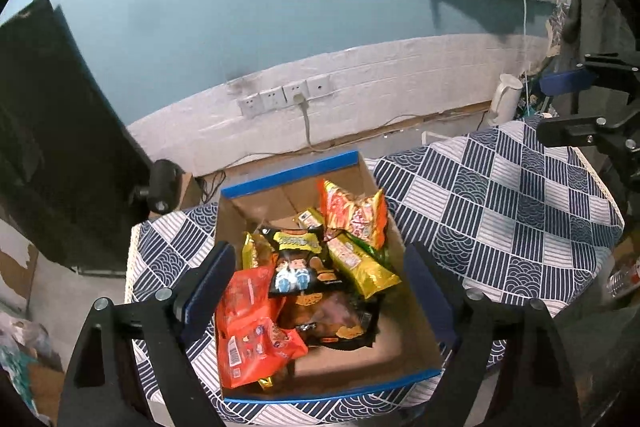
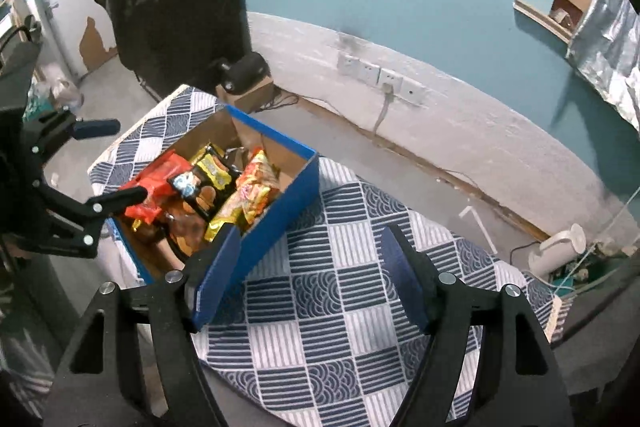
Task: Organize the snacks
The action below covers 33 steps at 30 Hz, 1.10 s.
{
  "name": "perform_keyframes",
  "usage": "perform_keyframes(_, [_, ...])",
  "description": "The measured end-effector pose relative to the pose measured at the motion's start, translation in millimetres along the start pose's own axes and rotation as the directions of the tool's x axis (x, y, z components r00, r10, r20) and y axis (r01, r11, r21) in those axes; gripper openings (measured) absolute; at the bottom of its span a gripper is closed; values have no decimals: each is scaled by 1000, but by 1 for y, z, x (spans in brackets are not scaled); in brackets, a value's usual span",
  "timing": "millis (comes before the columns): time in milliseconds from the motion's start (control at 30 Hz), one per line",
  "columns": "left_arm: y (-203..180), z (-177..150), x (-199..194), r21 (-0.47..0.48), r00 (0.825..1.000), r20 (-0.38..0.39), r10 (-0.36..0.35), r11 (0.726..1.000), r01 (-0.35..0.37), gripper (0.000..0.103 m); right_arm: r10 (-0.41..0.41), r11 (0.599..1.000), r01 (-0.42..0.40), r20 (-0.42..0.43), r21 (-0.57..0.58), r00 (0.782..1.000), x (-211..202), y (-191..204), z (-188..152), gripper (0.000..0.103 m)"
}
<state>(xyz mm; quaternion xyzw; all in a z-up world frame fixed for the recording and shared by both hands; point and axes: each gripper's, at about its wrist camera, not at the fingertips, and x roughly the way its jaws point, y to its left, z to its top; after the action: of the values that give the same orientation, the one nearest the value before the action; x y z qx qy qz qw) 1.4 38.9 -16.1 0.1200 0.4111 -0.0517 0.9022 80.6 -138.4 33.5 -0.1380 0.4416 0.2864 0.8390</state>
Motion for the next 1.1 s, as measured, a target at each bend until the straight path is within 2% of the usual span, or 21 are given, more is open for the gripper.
perform_keyframes(367, [-23, 3, -9, 3, 999, 31, -17, 1000, 17, 91, 2, 1000, -2, 8, 15, 1000, -18, -9, -31, 74])
perform_keyframes(1100, [-51, 9, 3, 33, 999, 5, -45, 998, 45, 92, 1, 999, -1, -10, 45, 1000, -12, -25, -46, 74])
